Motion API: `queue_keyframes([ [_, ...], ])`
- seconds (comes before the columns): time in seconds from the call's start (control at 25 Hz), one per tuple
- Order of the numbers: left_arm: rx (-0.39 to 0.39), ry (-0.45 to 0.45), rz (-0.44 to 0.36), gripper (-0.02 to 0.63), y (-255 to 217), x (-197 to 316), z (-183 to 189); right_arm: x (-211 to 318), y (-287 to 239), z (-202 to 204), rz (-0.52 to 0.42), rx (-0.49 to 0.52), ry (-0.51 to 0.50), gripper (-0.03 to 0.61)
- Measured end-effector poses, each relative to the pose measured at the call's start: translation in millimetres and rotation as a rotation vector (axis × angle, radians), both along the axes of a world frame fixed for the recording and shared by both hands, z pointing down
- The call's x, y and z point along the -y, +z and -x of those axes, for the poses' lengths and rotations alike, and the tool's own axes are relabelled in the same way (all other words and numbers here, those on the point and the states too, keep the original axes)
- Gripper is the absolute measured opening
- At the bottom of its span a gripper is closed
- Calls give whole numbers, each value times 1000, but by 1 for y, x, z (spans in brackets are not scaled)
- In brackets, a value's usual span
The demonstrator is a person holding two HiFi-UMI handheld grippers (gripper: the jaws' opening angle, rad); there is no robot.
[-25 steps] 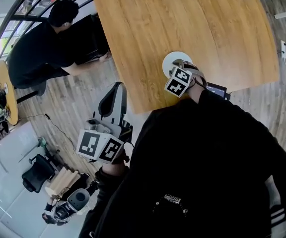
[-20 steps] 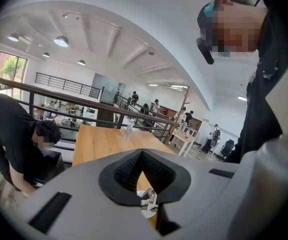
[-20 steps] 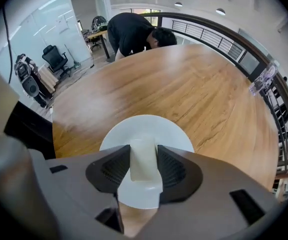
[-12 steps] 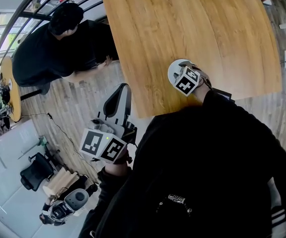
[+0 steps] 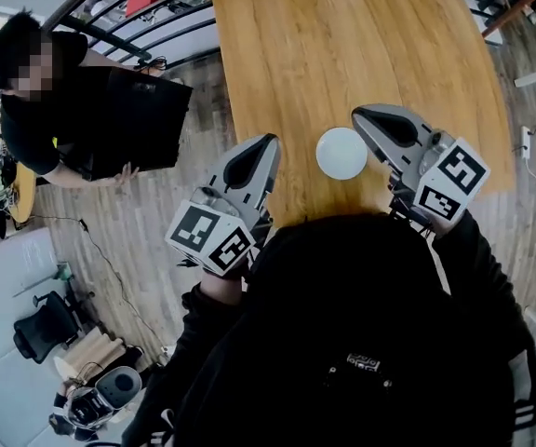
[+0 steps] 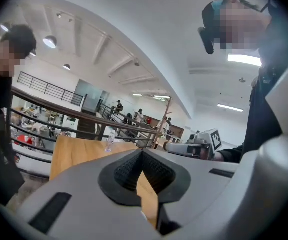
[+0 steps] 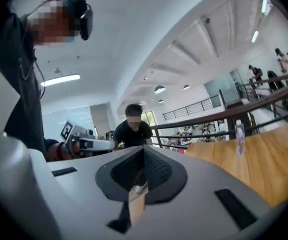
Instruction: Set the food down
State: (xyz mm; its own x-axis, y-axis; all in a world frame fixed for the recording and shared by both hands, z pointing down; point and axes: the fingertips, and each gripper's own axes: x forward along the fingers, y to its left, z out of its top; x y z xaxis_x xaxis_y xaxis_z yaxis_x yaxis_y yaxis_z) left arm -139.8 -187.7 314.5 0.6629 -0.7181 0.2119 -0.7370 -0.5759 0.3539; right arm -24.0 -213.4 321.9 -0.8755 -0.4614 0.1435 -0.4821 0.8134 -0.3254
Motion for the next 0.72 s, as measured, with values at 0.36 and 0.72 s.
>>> queue_keyframes([
  [0.36,28,182,62,-2,26,-34,-3,-70,7,40,-14,-3,-37,17],
  [0.72,-47,280,310,-2,69,-62,-35,-104,-19,20,-23,-187,-144,18],
])
